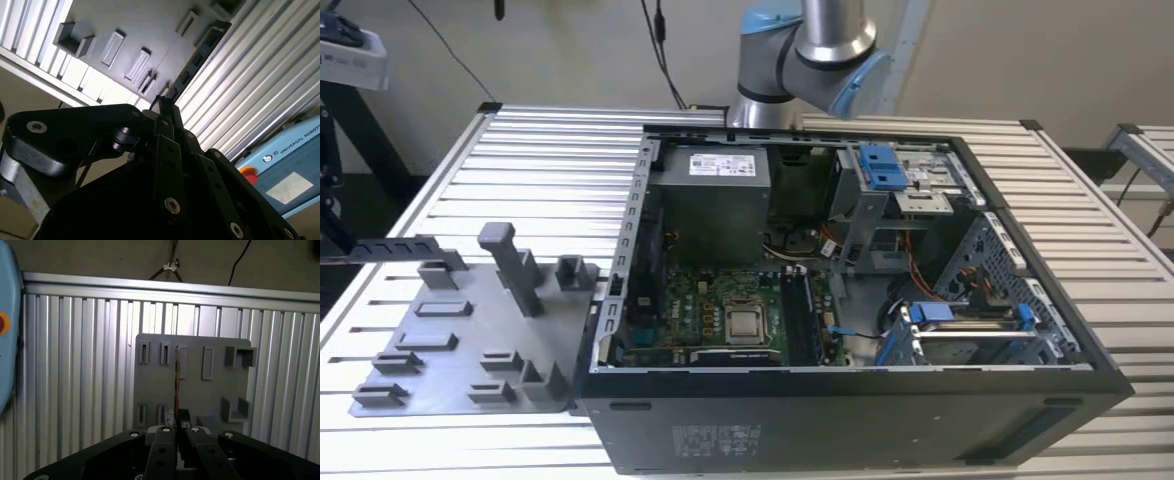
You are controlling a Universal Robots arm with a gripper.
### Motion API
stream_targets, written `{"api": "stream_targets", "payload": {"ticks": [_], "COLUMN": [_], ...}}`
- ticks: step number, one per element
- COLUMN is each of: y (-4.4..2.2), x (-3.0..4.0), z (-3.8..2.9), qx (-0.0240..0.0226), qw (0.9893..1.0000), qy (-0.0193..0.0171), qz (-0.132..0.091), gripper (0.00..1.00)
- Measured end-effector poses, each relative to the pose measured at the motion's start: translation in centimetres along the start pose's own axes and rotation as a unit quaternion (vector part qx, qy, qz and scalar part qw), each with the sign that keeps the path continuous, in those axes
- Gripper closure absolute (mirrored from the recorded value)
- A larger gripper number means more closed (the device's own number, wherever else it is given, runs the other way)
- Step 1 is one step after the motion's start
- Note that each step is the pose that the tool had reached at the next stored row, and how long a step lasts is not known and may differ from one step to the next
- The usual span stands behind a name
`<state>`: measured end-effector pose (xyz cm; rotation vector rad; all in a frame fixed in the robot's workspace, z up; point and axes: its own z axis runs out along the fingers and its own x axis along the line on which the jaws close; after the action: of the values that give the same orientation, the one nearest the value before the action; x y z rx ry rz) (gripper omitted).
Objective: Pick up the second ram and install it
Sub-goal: 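Pick up the second ram and move it above second insertion slot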
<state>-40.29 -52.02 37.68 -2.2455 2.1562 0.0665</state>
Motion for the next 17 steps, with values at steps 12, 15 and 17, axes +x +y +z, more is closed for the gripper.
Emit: {"api": "stream_targets", "payload": {"ticks": [12, 15, 17], "y": [0.03, 0.04, 0.04], "x": [-0.15, -0.19, -0.22], "z": [-3.04, -3.85, -4.39], "qx": [0.0000, 0.0000, 0.0000], "qw": [1.0000, 1.0000, 1.0000], "qy": [0.0000, 0.0000, 0.0000], "qz": [0.000, 0.000, 0.000], "gripper": [0.86, 0.86, 0.86]}}
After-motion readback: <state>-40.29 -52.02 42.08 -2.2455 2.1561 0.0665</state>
